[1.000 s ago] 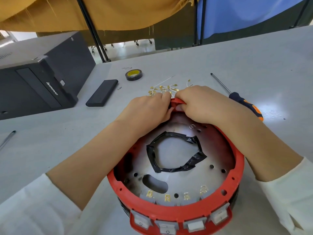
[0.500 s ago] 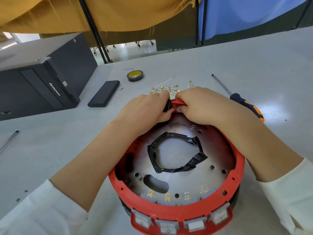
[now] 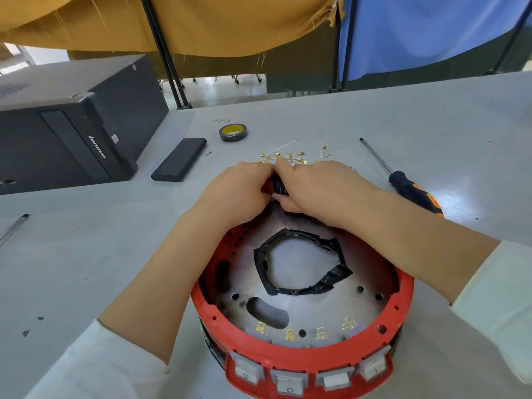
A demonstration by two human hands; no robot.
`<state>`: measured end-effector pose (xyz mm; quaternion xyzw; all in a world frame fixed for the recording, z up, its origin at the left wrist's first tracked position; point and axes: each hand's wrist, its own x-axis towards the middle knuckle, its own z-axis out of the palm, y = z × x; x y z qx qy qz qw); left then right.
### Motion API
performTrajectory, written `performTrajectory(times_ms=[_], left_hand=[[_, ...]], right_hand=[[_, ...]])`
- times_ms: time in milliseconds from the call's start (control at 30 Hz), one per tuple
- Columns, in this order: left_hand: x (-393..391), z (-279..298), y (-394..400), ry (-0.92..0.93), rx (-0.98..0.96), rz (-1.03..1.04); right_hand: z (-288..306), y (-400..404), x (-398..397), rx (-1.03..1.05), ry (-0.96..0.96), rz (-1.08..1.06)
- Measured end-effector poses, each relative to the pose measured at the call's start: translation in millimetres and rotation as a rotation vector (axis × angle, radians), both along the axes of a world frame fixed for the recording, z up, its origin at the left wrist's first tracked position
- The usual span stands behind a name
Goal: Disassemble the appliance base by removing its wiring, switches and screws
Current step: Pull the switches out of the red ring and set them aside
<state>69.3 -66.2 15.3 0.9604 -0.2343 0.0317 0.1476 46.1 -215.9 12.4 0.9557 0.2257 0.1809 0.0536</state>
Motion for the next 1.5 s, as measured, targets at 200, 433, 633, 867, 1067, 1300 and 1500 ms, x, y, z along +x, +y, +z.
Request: performTrajectory(times_ms=[200,433,633,867,1067,1300,1500], left_hand=[[0.3,0.7,3.3,-0.012,-0.067,-0.029],[1.2,1.2,2.1,-0.010,-0.064,-0.026],[-8.5,1.5,-3.8,-0.065,-0.058,-0.164],[-6.4,-5.9,-15.1,-0.353,0.296,-0.167],[-1.2,-10.5,-17.9,-0.474,0.451,-0.162],[1.0,-13.8,-17.0,-0.461,0.363,-0.161],[0.5,-11.8,-18.6,-0.457,0.366,-0.161]], right_hand=[[-1.0,1.4,1.2,0.003,-0.001,-0.013],[1.3,-2.3,0.3,0.086,0.071,-0.040],[6.6,-19.5,-1.7,0.313,0.323,-0.240],[2.3,-18.4,3.2,0.178,0.348,-0.218],[2.5,-18.5,3.0,0.168,0.328,-0.205],[3.1,-17.3,1.4,0.164,0.305,-0.184],[4.7,-17.1,0.8,0.169,0.310,-0.180]])
